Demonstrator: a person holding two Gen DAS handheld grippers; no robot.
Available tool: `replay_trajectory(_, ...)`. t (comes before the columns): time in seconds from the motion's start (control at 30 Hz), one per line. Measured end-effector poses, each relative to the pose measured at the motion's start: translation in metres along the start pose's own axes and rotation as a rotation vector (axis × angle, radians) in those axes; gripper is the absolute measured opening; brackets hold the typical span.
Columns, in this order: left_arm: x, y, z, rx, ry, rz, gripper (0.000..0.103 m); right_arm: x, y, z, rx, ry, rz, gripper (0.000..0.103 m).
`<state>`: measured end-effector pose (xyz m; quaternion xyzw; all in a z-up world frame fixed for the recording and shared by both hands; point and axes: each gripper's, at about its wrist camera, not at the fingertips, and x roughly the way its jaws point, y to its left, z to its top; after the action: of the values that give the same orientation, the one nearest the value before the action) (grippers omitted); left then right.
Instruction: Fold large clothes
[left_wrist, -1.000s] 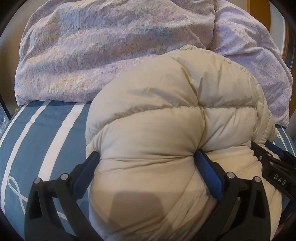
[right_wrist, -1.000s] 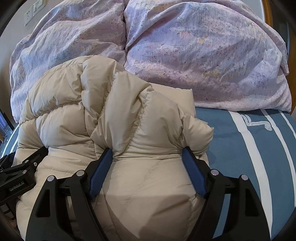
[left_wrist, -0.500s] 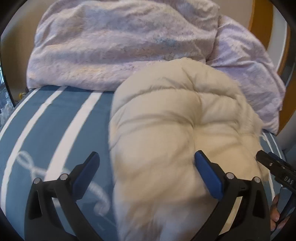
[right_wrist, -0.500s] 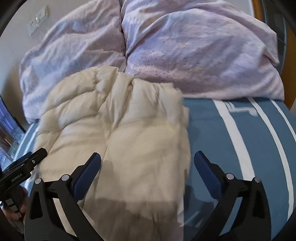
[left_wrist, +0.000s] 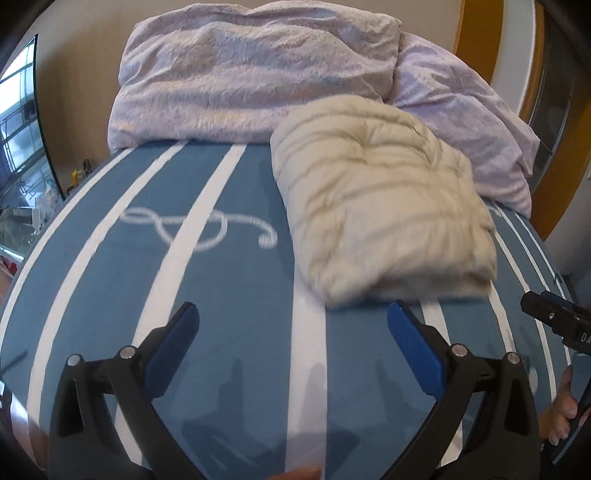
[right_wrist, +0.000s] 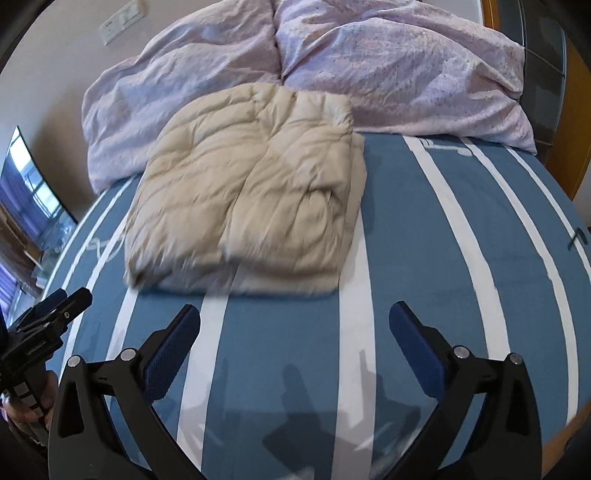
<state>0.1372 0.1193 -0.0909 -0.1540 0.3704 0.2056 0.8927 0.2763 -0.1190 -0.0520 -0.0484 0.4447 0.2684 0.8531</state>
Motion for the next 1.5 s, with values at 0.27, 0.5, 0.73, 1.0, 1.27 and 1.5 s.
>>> replay_trajectory(0.27,-0.029,-0.007,-0.028,-0.027,0.027,-0.056,0.101,-0.034,0.013,-0.032,-0.015,-0.009,0.011,0.102)
replay_trajectory(0.5,-0.062,-0.021,-0.033,-0.014,0.048,-0.128,0.101,-0.072,0.014,-0.036,0.014,-0.058,0.076,0.102)
replay_trajectory(0.73,-0.087,-0.032,-0.034,-0.006,0.033,-0.216,0.101,-0.096,0.012,-0.037,0.036,-0.086,0.130,0.102)
replay_trajectory(1.0,-0.107,-0.041,-0.031,0.012,0.000,-0.244,0.101,-0.107,0.006,-0.039,0.063,-0.097,0.166,0.102)
replay_trajectory(1.27,-0.114,-0.045,-0.030,0.015,-0.011,-0.262,0.101,-0.109,0.007,-0.039,0.062,-0.106,0.166,0.102)
replay_trajectory(1.5,-0.113,-0.044,-0.030,0.014,-0.008,-0.264,0.101,-0.109,0.008,-0.040,0.066,-0.104,0.168,0.102)
